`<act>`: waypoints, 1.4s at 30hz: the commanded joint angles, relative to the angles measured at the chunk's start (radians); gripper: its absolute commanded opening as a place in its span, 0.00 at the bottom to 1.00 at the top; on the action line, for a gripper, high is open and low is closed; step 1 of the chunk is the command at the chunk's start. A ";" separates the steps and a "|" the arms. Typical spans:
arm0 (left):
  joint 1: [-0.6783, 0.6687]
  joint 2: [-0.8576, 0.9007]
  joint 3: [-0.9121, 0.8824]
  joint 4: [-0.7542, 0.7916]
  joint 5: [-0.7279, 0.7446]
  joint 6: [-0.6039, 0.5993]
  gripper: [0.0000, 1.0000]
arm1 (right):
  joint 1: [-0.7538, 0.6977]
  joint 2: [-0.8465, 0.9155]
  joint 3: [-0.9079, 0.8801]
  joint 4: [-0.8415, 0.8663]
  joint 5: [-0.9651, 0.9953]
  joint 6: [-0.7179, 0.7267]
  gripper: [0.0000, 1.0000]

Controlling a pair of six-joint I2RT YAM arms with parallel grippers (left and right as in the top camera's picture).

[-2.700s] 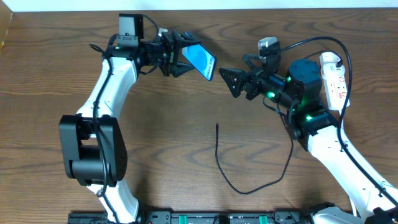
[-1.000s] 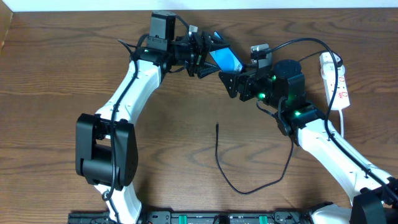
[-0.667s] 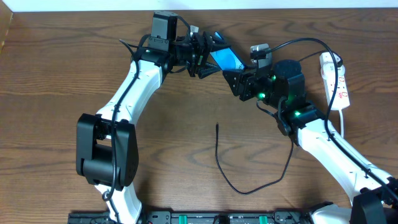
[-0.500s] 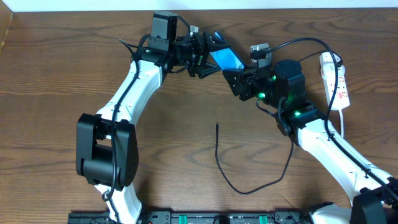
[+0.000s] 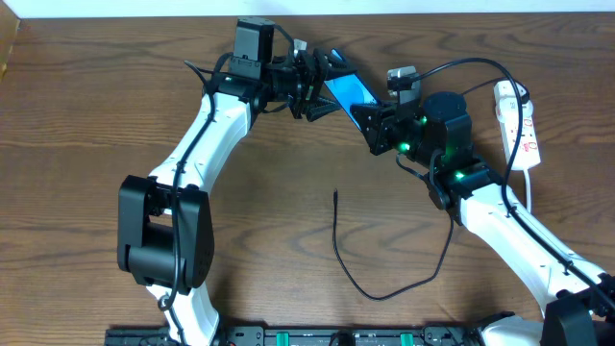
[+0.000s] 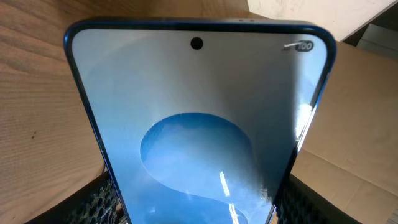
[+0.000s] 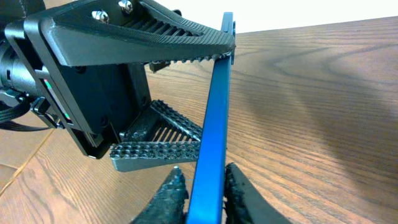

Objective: Plug charger to phone and switch on socket
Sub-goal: 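Close the right gripper on the phone's side edge, then open the left gripper and pull it away from the phone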

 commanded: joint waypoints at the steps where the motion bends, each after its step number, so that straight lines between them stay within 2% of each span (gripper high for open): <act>1: -0.002 -0.038 0.024 0.009 0.017 -0.005 0.07 | 0.005 0.001 0.014 0.000 0.002 -0.006 0.13; 10: -0.002 -0.038 0.024 0.009 0.017 -0.005 0.07 | 0.005 0.001 0.014 0.013 0.001 -0.006 0.07; 13: -0.002 -0.038 0.024 0.009 0.017 -0.005 0.08 | 0.005 0.001 0.014 0.021 0.001 -0.005 0.01; 14: -0.002 -0.038 0.024 0.009 0.017 -0.005 0.13 | 0.005 0.001 0.014 0.023 0.002 -0.006 0.01; 17: -0.002 -0.038 0.024 0.009 0.017 -0.005 0.43 | 0.005 0.001 0.014 0.023 0.005 -0.005 0.01; 18: -0.002 -0.038 0.024 0.009 0.017 -0.004 0.61 | 0.005 0.001 0.014 0.023 0.010 -0.006 0.01; 19: -0.002 -0.038 0.024 0.009 0.017 -0.004 0.86 | 0.005 0.001 0.014 0.023 0.012 -0.006 0.01; 29: 0.007 -0.038 0.024 0.010 0.023 -0.005 0.88 | -0.003 0.001 0.014 0.023 0.116 -0.006 0.01; 34: 0.033 -0.038 0.024 0.037 0.097 -0.005 0.89 | -0.024 0.001 0.014 0.023 0.191 0.017 0.01; 39: 0.057 -0.038 0.024 0.092 0.142 -0.009 0.89 | -0.076 0.001 0.014 0.021 0.232 0.236 0.01; 42: 0.071 -0.038 0.024 0.095 0.141 -0.010 0.89 | -0.113 0.001 0.014 0.000 0.226 0.443 0.01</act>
